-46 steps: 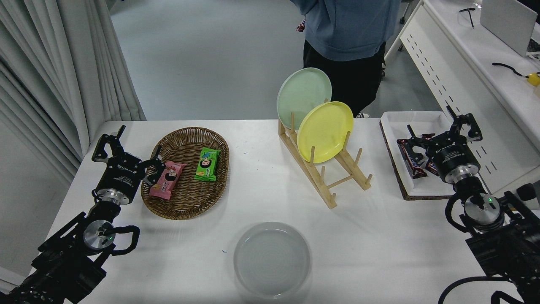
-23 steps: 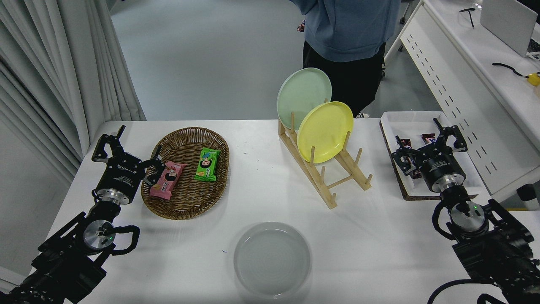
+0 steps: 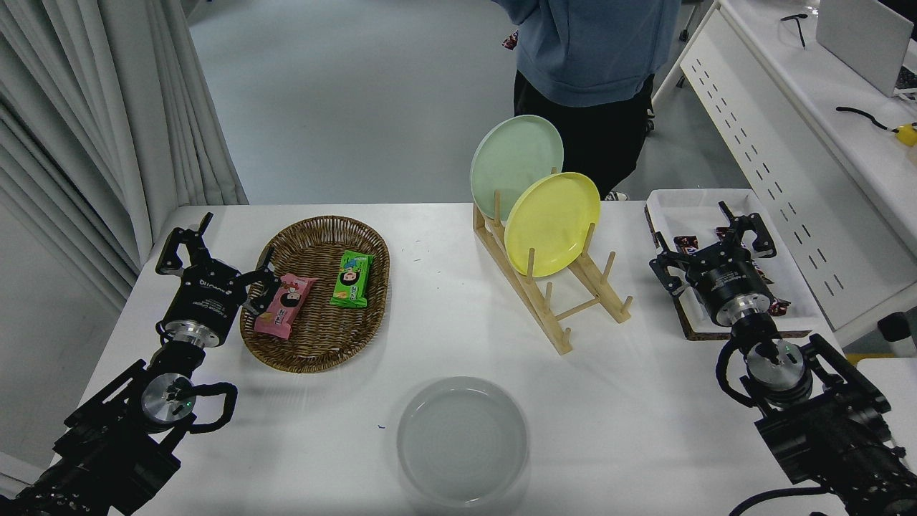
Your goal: Place the plate on the table
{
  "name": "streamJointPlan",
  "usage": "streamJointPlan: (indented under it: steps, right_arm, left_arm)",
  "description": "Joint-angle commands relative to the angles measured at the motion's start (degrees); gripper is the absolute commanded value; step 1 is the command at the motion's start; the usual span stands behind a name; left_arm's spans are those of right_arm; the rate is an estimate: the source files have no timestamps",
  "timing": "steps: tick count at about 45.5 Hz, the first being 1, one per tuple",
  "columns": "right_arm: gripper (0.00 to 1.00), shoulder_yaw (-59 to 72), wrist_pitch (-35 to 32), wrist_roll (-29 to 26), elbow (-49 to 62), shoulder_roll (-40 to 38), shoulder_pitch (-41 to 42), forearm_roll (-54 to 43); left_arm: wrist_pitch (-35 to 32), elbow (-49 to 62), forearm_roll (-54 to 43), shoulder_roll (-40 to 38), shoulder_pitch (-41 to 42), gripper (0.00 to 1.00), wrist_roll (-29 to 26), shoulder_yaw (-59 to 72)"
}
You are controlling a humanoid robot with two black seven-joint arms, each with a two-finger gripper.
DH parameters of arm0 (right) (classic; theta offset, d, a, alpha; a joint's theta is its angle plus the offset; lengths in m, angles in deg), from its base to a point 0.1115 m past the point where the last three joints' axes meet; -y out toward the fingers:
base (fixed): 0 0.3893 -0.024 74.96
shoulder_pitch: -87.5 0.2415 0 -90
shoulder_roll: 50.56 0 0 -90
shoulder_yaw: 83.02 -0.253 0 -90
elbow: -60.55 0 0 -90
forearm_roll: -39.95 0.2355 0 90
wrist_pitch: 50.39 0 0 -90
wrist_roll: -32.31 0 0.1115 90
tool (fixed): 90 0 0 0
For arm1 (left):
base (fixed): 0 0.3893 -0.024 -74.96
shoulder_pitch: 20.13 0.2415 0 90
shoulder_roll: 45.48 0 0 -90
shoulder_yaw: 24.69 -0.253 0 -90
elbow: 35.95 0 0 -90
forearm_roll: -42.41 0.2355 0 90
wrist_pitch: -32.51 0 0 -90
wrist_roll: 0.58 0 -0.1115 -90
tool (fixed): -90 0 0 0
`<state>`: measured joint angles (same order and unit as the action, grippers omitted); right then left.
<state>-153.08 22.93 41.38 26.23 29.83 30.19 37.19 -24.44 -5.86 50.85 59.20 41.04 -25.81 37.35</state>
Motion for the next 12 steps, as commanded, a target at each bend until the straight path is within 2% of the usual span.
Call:
streamJointPlan:
  steps: [1,12]
  right_arm:
    - [0.99,0.54,0.95,0.60,-1.44,-0.75,-0.78,-0.41]
    - [0.99,0.63,-0.02,0.68,-1.44,-0.67,-0.43,-0.49]
  left_arm:
    - [0.00,-0.03,0.00,0.00,0.00,1.00,0.00,0.01]
    - [0.00,0.06,0.00,0.00,0.00,1.00,0.00,0.01]
